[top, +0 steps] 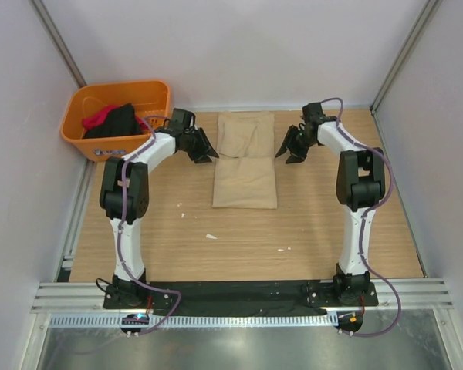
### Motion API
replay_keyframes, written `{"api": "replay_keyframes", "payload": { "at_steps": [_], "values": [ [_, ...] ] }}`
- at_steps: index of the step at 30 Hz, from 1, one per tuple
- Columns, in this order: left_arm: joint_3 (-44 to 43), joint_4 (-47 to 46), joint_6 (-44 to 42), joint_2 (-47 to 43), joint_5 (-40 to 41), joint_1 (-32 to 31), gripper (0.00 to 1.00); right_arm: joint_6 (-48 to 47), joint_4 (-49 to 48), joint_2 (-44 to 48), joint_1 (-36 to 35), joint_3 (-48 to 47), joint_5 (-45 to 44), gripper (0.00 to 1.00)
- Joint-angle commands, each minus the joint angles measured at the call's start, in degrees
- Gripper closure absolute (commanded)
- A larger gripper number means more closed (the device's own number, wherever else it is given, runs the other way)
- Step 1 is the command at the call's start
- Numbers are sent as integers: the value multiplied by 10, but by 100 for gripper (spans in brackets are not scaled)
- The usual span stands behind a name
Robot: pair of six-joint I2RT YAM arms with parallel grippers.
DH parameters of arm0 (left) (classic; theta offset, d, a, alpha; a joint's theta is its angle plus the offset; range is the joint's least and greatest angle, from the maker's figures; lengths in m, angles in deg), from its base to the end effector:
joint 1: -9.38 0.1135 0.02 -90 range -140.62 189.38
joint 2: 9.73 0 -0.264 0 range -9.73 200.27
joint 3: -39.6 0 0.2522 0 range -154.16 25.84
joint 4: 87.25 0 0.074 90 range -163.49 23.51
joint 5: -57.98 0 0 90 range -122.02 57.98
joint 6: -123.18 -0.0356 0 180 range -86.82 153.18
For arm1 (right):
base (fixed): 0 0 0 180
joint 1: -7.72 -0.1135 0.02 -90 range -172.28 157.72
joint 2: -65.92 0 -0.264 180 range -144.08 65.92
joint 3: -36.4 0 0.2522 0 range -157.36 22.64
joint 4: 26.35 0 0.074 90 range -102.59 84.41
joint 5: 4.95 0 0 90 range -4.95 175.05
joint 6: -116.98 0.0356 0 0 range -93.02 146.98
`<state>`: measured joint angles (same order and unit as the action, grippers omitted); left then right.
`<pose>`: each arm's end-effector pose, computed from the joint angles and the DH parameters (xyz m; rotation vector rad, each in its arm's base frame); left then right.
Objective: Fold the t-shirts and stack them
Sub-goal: Fold the tshirt
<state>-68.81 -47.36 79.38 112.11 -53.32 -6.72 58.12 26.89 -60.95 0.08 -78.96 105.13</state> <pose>0.4466 -0.1424 0.1933 -0.5275 2.5969 -0.8792 0.4655 0.0748 0.1772 0.4559 2.7303 0.6676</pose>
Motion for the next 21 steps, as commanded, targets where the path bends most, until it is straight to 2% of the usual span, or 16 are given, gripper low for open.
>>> {"api": "replay_keyframes", "payload": {
  "at_steps": [1, 6, 8, 9, 12, 13, 16, 21],
  "values": [
    [42, 12, -55, -94, 22, -1, 63, -41, 32, 103, -7, 22, -42, 48],
    [128, -28, -78, -141, -11, -43, 66, -59, 8, 188, -34, 115, -80, 44],
    [146, -49, -85, -149, -21, -61, 70, -55, -16, 191, -39, 140, -46, 45],
    [155, -56, -82, -148, -28, -66, 75, -49, -21, 185, -41, 142, -25, 47],
    [166, -66, -80, -144, -37, -79, 80, -3, -69, 166, -52, 161, 35, 53],
    [169, -67, -82, -143, -40, -81, 82, 15, -107, 160, -57, 172, 53, 68],
    [184, -67, -88, -144, -52, -84, 87, 66, -155, 130, -68, 174, 137, 87],
    [226, -57, -113, -173, -62, -84, 90, 56, -135, 120, -113, 184, 177, 89]
  ]
}}
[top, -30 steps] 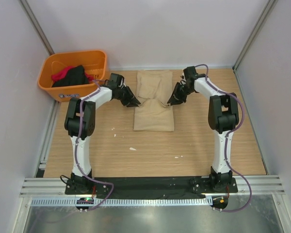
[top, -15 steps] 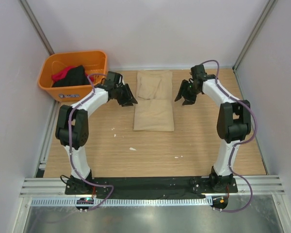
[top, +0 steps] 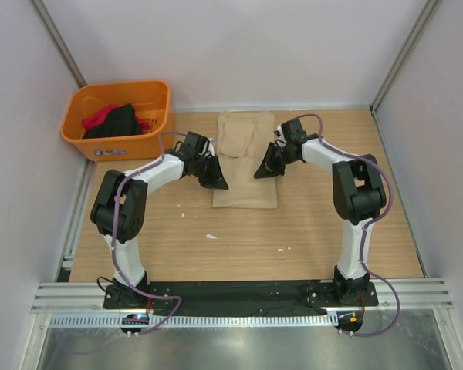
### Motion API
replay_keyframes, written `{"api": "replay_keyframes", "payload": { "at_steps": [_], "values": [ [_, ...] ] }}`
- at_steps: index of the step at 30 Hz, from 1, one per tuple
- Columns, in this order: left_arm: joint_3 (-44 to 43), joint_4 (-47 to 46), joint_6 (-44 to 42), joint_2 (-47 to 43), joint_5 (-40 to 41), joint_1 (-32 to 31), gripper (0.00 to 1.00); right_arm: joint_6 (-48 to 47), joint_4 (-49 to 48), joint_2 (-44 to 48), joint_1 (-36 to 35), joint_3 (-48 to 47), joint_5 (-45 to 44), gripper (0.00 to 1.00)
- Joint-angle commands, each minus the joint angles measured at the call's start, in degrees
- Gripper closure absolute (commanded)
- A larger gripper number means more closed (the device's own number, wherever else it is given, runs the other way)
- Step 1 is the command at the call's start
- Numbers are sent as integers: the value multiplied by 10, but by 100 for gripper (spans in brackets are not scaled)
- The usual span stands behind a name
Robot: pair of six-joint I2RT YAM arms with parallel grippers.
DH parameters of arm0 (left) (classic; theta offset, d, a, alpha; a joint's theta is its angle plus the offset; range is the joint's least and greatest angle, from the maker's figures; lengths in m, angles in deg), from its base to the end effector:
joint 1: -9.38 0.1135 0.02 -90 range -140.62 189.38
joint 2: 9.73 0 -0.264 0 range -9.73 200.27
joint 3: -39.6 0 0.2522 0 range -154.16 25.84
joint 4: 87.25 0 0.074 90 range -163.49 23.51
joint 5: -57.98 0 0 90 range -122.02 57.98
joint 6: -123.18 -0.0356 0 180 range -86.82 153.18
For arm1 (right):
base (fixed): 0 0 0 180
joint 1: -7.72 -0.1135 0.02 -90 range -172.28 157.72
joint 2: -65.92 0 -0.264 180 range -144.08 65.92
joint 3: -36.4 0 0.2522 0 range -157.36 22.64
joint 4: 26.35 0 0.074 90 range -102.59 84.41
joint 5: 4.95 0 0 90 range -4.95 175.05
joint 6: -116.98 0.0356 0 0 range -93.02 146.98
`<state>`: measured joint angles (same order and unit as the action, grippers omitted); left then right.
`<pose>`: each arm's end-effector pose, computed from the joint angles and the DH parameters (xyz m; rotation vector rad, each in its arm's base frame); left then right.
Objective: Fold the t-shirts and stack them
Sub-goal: Fold the tshirt
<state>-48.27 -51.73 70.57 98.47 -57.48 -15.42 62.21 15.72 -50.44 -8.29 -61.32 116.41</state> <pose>0.3554 -0.1811 0.1888 -0.1098 2.7035 -0.9504 0.4056 0.1356 0.1784 0.2596 2.7384 1.0044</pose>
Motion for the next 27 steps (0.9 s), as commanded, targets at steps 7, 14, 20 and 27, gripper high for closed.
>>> {"api": "replay_keyframes", "payload": {
  "at_steps": [7, 14, 20, 27],
  "values": [
    [68, -8, -36, -29, -28, 4, 92, 11, -52, 11, -67, 83, 119, 93],
    [90, 18, -69, -5, 7, 7, 92, -5, -58, -1, -71, 104, 124, 95],
    [113, 25, -95, 4, 19, 19, 93, -29, -52, 15, -43, 164, 107, 95],
    [127, 21, -106, 5, 19, 20, 94, -73, -19, 54, 3, 227, 86, 95]
  ]
}}
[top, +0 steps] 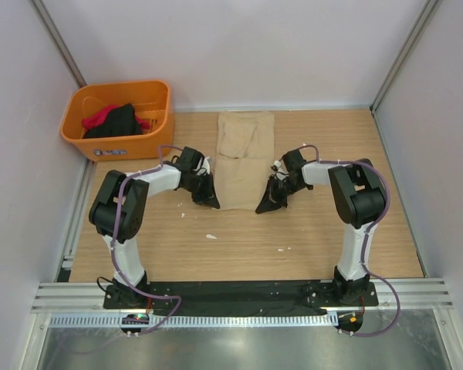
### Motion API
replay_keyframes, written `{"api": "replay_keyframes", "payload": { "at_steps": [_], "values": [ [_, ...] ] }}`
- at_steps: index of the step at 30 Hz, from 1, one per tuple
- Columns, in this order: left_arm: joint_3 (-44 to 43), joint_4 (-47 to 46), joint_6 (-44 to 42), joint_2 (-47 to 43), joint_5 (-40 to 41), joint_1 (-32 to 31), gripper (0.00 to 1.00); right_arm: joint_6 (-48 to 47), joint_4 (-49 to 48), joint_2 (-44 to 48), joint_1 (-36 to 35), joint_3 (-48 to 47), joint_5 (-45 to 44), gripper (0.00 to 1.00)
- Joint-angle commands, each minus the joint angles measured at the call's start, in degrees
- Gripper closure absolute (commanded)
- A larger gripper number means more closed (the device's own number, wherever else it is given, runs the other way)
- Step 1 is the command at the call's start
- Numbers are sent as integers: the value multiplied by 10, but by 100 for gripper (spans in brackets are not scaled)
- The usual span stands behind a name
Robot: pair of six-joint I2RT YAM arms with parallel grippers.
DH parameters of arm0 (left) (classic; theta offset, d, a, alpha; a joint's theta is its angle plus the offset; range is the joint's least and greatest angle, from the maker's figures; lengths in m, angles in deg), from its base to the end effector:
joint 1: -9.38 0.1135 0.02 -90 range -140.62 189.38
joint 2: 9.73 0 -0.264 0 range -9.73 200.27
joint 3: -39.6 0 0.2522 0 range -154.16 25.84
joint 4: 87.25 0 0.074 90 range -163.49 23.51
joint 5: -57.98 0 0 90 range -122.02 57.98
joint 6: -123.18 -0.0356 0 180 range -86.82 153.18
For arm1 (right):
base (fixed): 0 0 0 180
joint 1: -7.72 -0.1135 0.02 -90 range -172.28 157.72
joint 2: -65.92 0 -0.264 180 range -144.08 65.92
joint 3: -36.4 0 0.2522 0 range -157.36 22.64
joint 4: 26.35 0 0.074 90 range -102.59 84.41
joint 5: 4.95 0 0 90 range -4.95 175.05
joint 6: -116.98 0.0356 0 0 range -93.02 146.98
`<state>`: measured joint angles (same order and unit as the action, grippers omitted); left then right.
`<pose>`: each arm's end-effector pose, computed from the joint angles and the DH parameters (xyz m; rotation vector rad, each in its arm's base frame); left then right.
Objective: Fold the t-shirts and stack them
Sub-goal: Fold the tshirt
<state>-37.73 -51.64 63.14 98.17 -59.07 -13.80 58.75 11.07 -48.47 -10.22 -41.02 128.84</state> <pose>0.3255 -0.1570 0.1398 -0.0242 2.8539 -0.8821 0.3324 0.1335 0.1062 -0.1850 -2.8132 -1.1887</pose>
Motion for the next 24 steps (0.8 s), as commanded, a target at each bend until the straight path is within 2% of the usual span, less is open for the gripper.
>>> {"api": "replay_keyframes", "payload": {
  "at_steps": [1, 6, 8, 11, 14, 17, 20, 22, 24],
  "values": [
    [22, 20, -33, 10, 34, 5, 94, -46, 37, 50, 28, 40, -41, 94],
    [33, 26, -41, -11, 33, 4, 94, -67, 74, 101, 68, 82, -66, 93],
    [34, 38, -43, -35, 21, 4, 91, -68, 82, 125, 70, 83, -68, 93],
    [33, 37, -24, -72, -12, 3, 85, -48, 80, 145, 69, 71, -56, 93],
    [8, 32, 6, -84, -33, 3, 84, -9, 57, 150, 60, 47, -35, 91],
    [-42, 13, 31, -72, -34, 4, 84, 11, 41, 117, 49, -10, -34, 89],
    [-115, -21, 42, -24, -39, 13, 84, 50, -12, 64, 49, -76, -33, 85],
    [-148, -53, 62, 25, -46, 23, 85, 76, -47, 15, 49, -132, -35, 78],
    [-196, -79, 77, 58, -48, 30, 86, 87, -56, -18, 49, -171, -42, 78]
  ]
}}
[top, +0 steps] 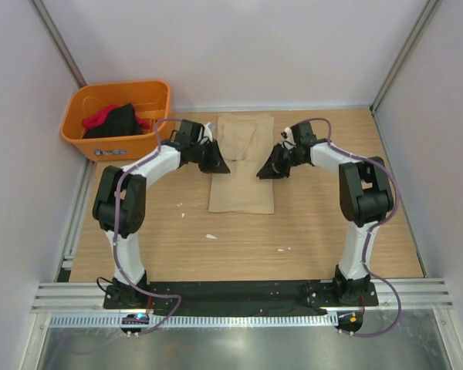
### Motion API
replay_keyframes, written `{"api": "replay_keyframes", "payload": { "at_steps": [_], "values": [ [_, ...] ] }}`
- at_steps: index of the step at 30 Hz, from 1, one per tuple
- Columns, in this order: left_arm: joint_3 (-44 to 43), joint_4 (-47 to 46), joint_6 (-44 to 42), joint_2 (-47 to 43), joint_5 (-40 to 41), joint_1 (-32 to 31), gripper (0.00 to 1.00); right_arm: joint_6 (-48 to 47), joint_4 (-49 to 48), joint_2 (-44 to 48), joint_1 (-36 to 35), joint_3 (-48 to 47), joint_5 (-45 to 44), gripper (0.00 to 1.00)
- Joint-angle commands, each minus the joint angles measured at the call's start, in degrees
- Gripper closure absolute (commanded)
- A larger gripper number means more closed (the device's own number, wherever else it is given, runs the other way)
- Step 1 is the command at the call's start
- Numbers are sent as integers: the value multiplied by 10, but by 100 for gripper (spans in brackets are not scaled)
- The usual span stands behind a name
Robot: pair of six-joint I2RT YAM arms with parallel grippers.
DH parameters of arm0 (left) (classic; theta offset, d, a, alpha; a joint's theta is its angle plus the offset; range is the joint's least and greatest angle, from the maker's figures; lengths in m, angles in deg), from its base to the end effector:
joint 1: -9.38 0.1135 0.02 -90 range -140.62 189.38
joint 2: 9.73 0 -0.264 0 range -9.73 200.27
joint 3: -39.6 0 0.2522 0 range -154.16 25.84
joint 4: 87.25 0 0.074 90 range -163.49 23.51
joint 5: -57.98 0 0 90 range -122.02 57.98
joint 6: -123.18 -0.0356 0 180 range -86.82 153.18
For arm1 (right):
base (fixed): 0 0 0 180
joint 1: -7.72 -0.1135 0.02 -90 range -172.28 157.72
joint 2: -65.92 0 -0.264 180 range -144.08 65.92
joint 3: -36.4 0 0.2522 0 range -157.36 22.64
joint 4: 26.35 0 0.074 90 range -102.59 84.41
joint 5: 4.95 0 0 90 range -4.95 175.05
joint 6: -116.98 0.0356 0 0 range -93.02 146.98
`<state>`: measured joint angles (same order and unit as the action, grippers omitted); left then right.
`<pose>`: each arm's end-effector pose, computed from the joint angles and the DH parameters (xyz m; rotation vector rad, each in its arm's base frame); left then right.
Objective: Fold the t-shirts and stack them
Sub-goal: Fold the tshirt
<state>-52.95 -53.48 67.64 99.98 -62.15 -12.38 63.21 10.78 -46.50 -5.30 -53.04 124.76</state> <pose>0.3798 -0.1708 0.2063 -0.0406 2.5980 -1.0465 0.3879 0.1130 0.1712 0.2895 2.7091 1.1919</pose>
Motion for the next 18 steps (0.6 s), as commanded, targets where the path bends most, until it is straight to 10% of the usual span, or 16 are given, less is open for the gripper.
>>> {"api": "replay_keyframes", "payload": {
  "at_steps": [1, 18],
  "values": [
    [-59, -66, 35, 72, -15, 19, 86, 44, -53, -68, 0, -87, -2, 78],
    [-182, -26, -11, 227, 49, 57, 88, -32, 17, -213, 93, -163, -4, 79]
  ]
}}
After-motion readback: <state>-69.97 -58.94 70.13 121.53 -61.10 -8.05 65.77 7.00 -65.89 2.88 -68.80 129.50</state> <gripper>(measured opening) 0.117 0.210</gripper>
